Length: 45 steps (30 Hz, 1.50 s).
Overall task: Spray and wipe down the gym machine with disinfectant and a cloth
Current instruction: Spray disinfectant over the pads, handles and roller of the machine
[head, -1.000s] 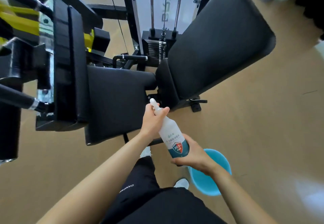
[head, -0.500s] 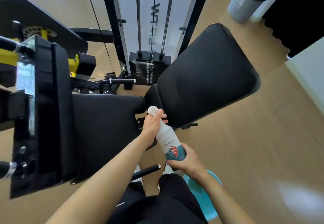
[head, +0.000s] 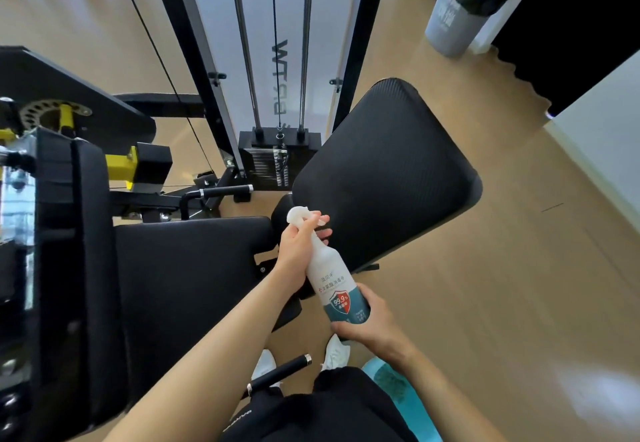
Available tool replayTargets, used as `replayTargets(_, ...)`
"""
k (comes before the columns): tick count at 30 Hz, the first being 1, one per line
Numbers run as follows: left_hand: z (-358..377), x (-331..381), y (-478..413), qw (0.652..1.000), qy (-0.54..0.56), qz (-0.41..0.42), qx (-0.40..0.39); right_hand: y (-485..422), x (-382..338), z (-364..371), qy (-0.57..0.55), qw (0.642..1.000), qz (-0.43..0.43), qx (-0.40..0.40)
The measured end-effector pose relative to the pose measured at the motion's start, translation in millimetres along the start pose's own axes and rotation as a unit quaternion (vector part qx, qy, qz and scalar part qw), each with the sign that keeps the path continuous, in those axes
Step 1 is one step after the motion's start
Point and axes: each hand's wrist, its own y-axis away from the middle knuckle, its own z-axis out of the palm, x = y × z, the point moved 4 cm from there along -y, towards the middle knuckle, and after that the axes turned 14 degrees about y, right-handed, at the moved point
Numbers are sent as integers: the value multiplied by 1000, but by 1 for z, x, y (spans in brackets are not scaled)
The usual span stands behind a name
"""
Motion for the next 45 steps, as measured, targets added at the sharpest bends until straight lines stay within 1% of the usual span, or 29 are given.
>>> replayTargets(4, 23, 17, 6, 997, -11, 31, -71, 4, -8, -4, -32, 999, -19, 38)
replayTargets(6, 35, 20, 8, 995, -29, 41, -88, 9, -10, -8, -44, 997, -26, 58)
replayTargets(10, 45, 16, 11, 995, -58, 30, -75, 16, -8, -11, -50, 996, -23, 71)
replayTargets(17, 24, -10, 9, 996, -44, -16, -78, 29, 8, -3, -59, 997, 19, 42)
replayTargets(19, 8, -22, 7, 998, -36, -27, -45, 30, 10, 2, -54, 998, 29, 29)
replayTargets(23, -28, -42, 6, 996, -36, -44, 67, 30, 16, 14, -41, 998, 52, 9)
replayTargets(26, -45, -46, 7, 993, -25, -44, 110, 28, 20, 23, -33, 998, 59, -1)
replayTargets(30, -64, -51, 6, 991, 5, -53, 124, 26, 17, 28, -21, 998, 57, -5)
replayTargets(34, -79, -59, 3, 988, 50, -74, 126, 22, 20, 35, 16, 998, 51, -35)
replayTargets(39, -111, -69, 1, 971, 42, -107, 208, 15, 24, 42, 58, 996, 44, -59)
replayTargets(41, -122, -75, 0, 965, 42, -124, 228, 11, 26, 47, 70, 994, 44, -70)
replayTargets(45, -134, -92, -8, 961, 102, -150, 210, -4, 41, 55, 74, 992, 63, -79)
